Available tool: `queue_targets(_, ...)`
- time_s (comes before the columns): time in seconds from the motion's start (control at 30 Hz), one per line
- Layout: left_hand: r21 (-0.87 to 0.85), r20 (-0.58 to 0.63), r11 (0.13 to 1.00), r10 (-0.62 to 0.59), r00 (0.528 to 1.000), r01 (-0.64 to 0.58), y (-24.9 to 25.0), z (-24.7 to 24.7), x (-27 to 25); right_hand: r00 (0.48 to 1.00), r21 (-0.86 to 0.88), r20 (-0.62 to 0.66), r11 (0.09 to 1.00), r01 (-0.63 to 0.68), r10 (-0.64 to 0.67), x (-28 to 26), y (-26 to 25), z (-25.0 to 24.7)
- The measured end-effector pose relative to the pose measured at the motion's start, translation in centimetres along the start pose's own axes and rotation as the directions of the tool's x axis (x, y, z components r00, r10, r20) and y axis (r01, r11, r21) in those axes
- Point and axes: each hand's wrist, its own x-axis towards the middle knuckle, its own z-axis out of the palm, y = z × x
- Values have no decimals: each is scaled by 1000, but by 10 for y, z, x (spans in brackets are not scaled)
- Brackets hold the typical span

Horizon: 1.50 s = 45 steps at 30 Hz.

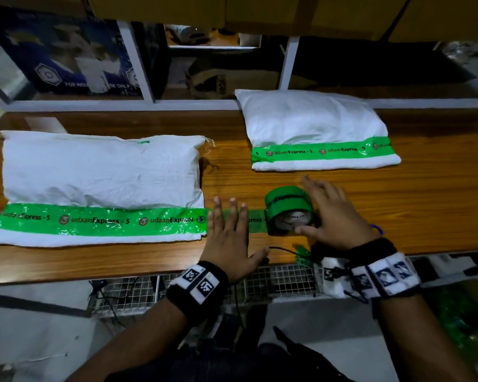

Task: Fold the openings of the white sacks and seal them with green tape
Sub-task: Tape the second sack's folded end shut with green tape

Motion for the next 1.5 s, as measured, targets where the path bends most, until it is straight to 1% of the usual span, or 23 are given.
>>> queue_targets(0.03,-32,11,998,53,999,-53,-2,-1,-1,996,79,23,993,-90,88,-10,10,-2)
queue_targets(0.1,-69,-6,982,175,985,-175,1,-3,0,954,174,-25,941,-289,298,-32,37,2)
queue_targets(0.17,-99,-32,964,246,969,-248,8,-4,2,875,130,-129,882,-452,467,-48,68,15)
queue_targets(0.23,-151,-29,955,253,967,-255,11,-4,4,817,40,-167,832,-554,552,-52,92,29)
queue_targets(0.33,-160,-1,952,263,965,-260,7,-7,2,820,-43,-180,829,-558,543,-53,101,45)
queue_targets(0.4,-149,24,957,256,966,-250,1,-8,-2,807,4,-236,831,-557,542,-54,98,51)
queue_targets(0.47,-176,46,959,234,971,-223,-6,-10,-7,776,77,-285,820,-567,563,-58,94,54)
queue_targets(0.53,-199,47,959,218,975,-204,-15,-12,-12,759,96,-303,811,-577,576,-61,91,58)
queue_targets(0.67,-285,-60,945,150,987,-161,-47,-13,-26,741,86,-268,782,-618,615,-61,85,65)
queue_targets(0.73,-341,-116,930,101,988,-135,-70,-14,-33,747,68,-244,780,-622,618,-61,81,65)
queue_targets(0.8,-351,-166,925,94,982,-148,-93,-14,-32,755,21,-189,772,-636,628,-62,72,62)
queue_targets(0.87,-310,-185,932,136,973,-189,-110,-15,-25,758,-18,-124,763,-647,640,-65,61,56)
queue_targets(0.93,-222,-188,946,195,963,-235,-119,-17,-18,762,10,-116,767,-641,638,-72,40,48)
queue_targets(1.03,-73,-182,950,286,941,-303,-124,-16,-13,776,80,-245,810,-581,581,-92,-9,44)
queue_targets(1.1,1,-197,941,332,922,-339,-125,-10,-11,791,72,-350,857,-511,501,-103,-41,48)
queue_targets(1.17,49,-203,935,353,913,-350,-125,-6,-11,786,47,-395,865,-499,475,-105,-58,57)
queue_targets(1.23,81,-182,935,354,917,-345,-123,-4,-12,761,57,-392,839,-541,517,-103,-61,64)
queue_targets(1.33,99,-154,938,345,926,-333,-120,-5,-17,688,142,-374,772,-620,622,-102,-50,69)
queue_targets(1.37,101,-153,938,345,926,-332,-120,-4,-17,650,190,-342,728,-659,678,-104,-44,71)
queue_targets(1.4,102,-153,938,344,926,-331,-119,-4,-17,607,243,-289,670,-701,740,-106,-39,73)
queue_targets(1.43,105,-151,939,341,928,-328,-119,-3,-16,578,304,-218,617,-726,786,-109,-36,75)
queue_targets(1.47,109,-147,941,334,931,-321,-119,-1,-16,576,378,-145,583,-719,804,-112,-37,76)
queue_targets(1.5,110,-145,943,327,934,-313,-119,-1,-16,605,474,-77,563,-677,793,-115,-41,77)
